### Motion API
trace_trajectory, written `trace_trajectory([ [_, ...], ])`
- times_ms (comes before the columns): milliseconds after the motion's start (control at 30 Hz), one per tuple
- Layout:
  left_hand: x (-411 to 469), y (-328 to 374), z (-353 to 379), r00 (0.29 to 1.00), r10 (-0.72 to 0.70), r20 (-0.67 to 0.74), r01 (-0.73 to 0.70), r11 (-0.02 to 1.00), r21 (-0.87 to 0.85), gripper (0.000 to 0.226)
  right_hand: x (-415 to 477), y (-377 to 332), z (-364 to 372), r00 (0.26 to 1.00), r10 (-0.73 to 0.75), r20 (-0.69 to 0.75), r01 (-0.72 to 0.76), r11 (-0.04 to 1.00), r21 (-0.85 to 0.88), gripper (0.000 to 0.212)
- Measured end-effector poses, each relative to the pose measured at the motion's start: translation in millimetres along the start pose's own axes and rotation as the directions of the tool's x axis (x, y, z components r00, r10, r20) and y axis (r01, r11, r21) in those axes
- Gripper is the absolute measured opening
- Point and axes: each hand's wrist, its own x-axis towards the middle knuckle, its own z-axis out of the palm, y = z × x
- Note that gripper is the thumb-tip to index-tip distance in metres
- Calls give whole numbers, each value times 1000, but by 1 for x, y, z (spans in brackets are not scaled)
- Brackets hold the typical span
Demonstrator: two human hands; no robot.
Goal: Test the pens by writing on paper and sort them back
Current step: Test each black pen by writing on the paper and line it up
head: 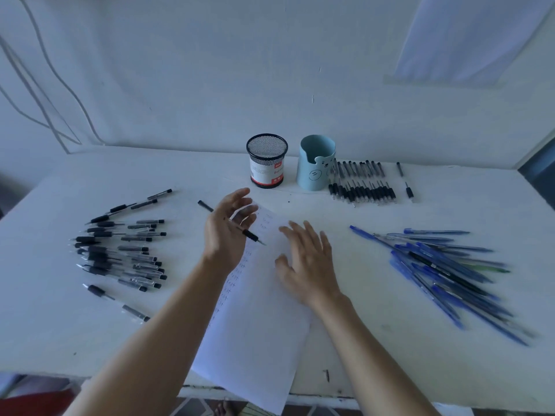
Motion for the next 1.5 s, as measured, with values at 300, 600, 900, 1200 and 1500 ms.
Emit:
trace_trajectory([
  [300, 23, -21, 23, 993, 118, 18, -118, 950, 288, 25, 10, 27, -8, 975, 32, 221, 30, 962, -272, 83],
  [600, 60, -13, 29, 972, 203, 116, -232, 777, 585, 22, 12, 28, -3, 979, -12, 204, 65, 963, -260, 77],
  [900, 65, -26, 32, 962, 269, 39, -203, 615, 762, 22, 12, 26, -4, 984, -15, 179, 58, 969, -238, 67],
  [1200, 69, -29, 31, 944, 292, 155, -260, 366, 893, 30, 12, 25, -6, 987, -17, 163, 52, 975, -215, 66],
  [1500, 70, -32, 32, 938, 299, 174, -265, 300, 917, 33, 11, 24, -8, 988, -17, 156, 50, 977, -207, 66],
])
